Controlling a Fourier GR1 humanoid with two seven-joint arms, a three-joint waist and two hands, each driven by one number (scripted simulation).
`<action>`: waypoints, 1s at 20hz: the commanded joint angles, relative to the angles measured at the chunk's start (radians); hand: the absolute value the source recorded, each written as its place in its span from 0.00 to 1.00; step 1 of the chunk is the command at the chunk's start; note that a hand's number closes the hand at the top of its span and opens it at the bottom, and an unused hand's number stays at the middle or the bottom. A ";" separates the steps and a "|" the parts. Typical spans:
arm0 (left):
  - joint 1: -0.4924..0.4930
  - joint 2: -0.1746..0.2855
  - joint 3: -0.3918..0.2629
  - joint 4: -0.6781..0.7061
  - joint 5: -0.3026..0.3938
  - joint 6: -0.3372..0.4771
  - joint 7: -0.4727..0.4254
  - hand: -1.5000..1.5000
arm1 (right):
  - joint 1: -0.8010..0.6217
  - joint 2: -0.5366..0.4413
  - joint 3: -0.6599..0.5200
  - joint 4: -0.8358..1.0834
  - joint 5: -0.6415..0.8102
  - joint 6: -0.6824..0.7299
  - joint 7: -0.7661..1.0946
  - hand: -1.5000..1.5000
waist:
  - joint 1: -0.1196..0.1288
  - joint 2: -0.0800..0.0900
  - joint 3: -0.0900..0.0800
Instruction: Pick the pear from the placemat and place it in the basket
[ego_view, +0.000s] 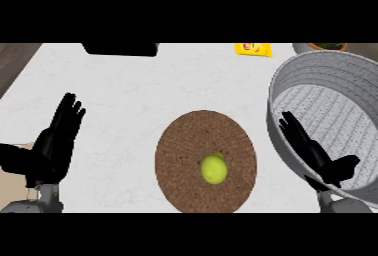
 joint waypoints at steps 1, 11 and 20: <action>0.041 0.038 0.016 -0.018 -0.021 -0.003 0.007 0.50 | -0.022 -0.001 0.003 -0.138 0.094 -0.120 -0.031 1.00 | -0.022 0.055 0.037; 0.114 0.194 -0.055 0.156 -0.194 -0.033 0.102 0.50 | -0.268 0.015 0.012 -0.189 0.615 -0.557 -0.132 0.00 | -0.051 0.026 0.008; 0.154 0.219 -0.027 0.187 -0.214 -0.002 0.128 0.50 | -0.118 0.008 -0.095 -0.043 0.853 -0.873 0.028 0.00 | -0.181 0.028 0.001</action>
